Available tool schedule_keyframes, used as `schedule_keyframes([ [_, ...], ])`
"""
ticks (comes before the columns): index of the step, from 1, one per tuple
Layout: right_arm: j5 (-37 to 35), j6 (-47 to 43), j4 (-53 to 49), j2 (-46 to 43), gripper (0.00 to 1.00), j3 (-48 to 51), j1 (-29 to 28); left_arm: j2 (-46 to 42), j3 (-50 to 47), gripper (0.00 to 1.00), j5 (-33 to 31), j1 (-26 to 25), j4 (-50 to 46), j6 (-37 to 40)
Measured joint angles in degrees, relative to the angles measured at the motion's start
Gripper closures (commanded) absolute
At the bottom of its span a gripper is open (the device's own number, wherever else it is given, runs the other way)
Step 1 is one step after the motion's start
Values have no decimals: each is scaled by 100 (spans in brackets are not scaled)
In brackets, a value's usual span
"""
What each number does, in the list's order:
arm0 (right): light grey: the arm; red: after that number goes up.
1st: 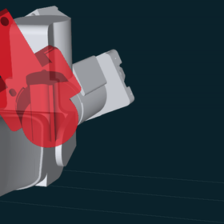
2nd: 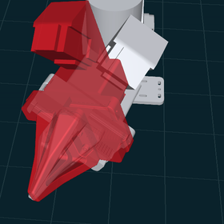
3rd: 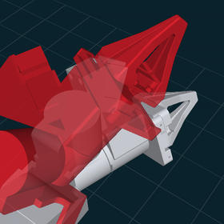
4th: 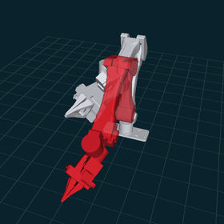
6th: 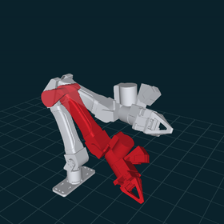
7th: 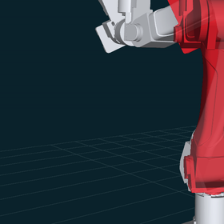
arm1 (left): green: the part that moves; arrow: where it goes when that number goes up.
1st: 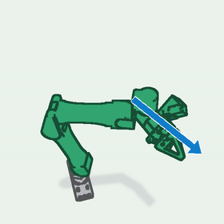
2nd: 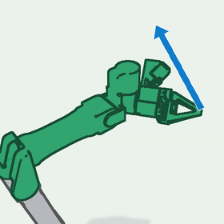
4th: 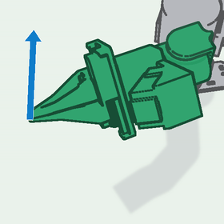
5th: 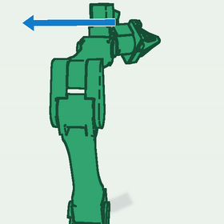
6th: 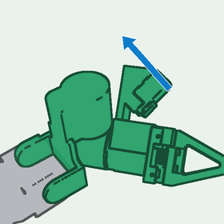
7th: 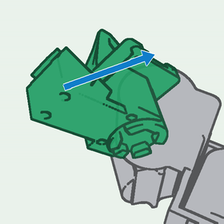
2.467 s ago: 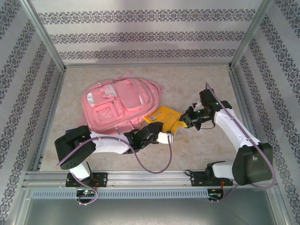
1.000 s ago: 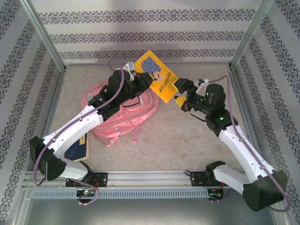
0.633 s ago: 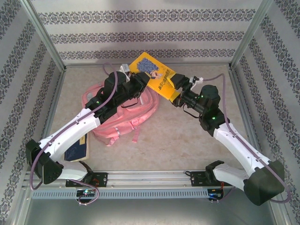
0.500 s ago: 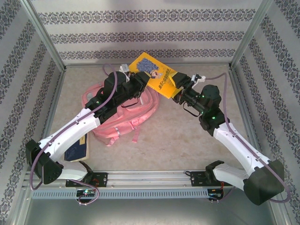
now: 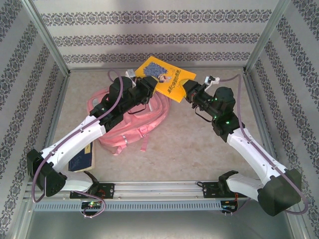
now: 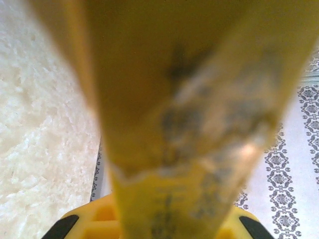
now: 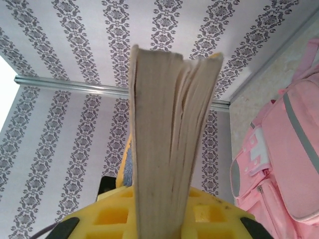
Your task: Pack the student bag
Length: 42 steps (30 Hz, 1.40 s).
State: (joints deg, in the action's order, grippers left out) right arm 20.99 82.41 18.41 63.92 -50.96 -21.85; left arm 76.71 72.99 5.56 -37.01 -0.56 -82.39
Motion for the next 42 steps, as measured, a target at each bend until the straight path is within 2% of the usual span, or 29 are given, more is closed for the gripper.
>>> schedule_keyframes([
  [2, 2, -24, -35, 0, 100, -4, 13, 0, -2, 43, 4, 2, -11, 2],
  [4, 50, -175, -337, -31, 100, -85, 149, -11, 31, 31, 114, 48, -208, 232],
  [6, -33, -479, -927, -101, 100, -221, 365, -17, 162, 26, 216, 127, -619, 538],
  [9, -328, -1104, -2109, -232, 100, -511, 610, -17, 518, 24, 236, 393, -1414, 1049],
  [12, -564, -1672, -3073, -481, 100, -621, 664, 35, 927, 25, 238, 758, -2240, 1502],
  [15, -664, -2083, -3818, -787, 100, -621, 675, 348, 1259, 31, 387, 1132, -2747, 1871],
  [20, -673, -2494, -4575, -1322, 100, -509, 750, 1423, 1331, 42, 1064, 1775, -2872, 2138],
  [24, -684, -2691, -5056, -1742, 100, -363, 752, 2367, 1469, 54, 1491, 2098, -2861, 2234],
  [29, -726, -2774, -5687, -2247, 100, -160, 824, 3136, 1845, 60, 1941, 2212, -2601, 2240],
  [35, -817, -2826, -6144, -2597, 100, -50, 914, 3414, 1899, 62, 2245, 2210, -2236, 2190],
  [42, -815, -2841, -6199, -2511, 100, -50, 938, 3635, 1908, 64, 2321, 2210, -2081, 2164],
])
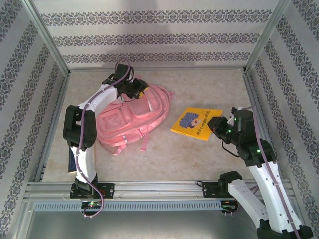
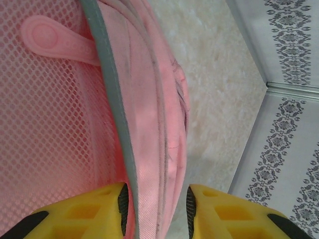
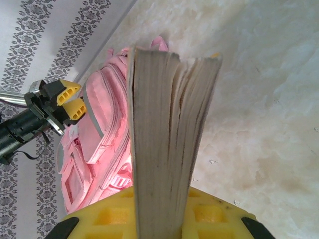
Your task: Pack the student bag
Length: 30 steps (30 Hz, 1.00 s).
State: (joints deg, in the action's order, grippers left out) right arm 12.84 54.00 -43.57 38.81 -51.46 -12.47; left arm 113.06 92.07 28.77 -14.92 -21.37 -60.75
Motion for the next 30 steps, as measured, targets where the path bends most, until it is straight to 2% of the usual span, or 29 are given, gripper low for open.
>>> schedule_keyframes([
  [8, 2, 0, 24, 22, 100, 90, 37, 79, 0, 64, -2, 0, 35, -76],
  [14, 4, 4, 50, 22, 100, 302, 37, 225, 142, 69, 20, 0, 42, -140],
  [17, 4, 2, 50, 17, 100, 315, 37, 385, 354, 76, 13, 0, 11, -133],
  [19, 0, -13, 48, 7, 100, 315, 39, 481, 494, 85, -2, -4, -107, -116],
  [21, -11, -66, 26, -17, 100, 313, 74, 619, 726, 98, -28, -20, -356, -35],
  [22, -44, -105, 0, -24, 100, 308, 76, 684, 855, 100, -44, -28, -494, 13],
  [30, -791, -614, -815, -46, 100, -59, 76, 1657, 2990, 100, -380, -417, -2083, 688],
])
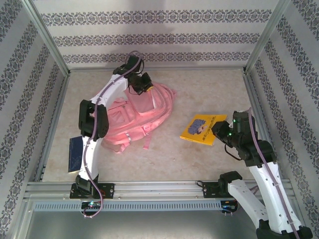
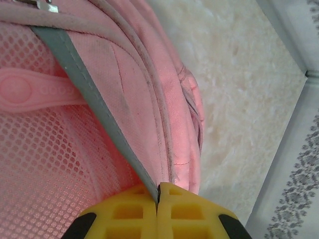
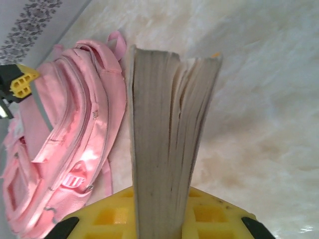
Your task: Pack the student bag
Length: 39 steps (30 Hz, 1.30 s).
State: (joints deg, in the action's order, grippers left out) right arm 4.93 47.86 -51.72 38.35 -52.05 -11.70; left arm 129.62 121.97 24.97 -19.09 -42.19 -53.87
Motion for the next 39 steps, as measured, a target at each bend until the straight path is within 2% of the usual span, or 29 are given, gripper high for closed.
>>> schedule_keyframes([
  [6, -590, -348, -435, -7, 100, -214, 35, 503, 992, 100, 184, -761, -525, 166],
  [10, -820, -520, -579, 50, 100, -372, 35, 564, 1137, 100, 415, -1338, -835, 308],
  [15, -984, -654, -597, 166, 100, -452, 37, 481, 1154, 100, 629, -1731, -1285, 599],
  [27, -946, -1025, -570, 245, 100, -640, 37, -433, 1316, 100, 861, -1449, -1934, 1150],
  [32, -111, -953, -103, 107, 100, -387, 111, -533, 1329, 100, 1137, -1333, -2028, 1213],
  [39, 1008, -348, 1169, 133, 100, 396, 304, -538, 1327, 100, 1491, -1268, -2028, 1215],
])
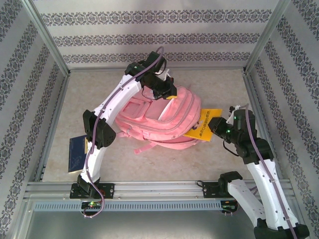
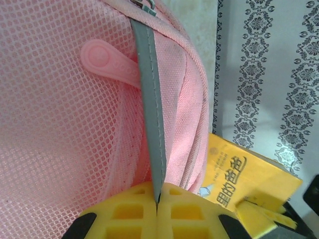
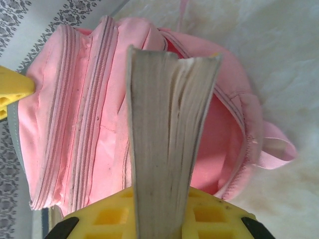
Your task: Pack the student bag
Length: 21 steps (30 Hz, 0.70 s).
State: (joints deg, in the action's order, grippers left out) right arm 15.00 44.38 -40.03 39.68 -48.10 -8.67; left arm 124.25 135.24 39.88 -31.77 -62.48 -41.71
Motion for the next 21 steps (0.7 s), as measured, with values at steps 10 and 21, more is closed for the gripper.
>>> schedule_keyframes([
  [10, 951, 1003, 1674, 103, 100, 363, 85, -402, -35, 42, -269, 72, -227, 372],
  [21, 1196, 1539, 2702, 424, 100, 553, -201, -798, -2, 35, -1106, -507, -667, 981],
])
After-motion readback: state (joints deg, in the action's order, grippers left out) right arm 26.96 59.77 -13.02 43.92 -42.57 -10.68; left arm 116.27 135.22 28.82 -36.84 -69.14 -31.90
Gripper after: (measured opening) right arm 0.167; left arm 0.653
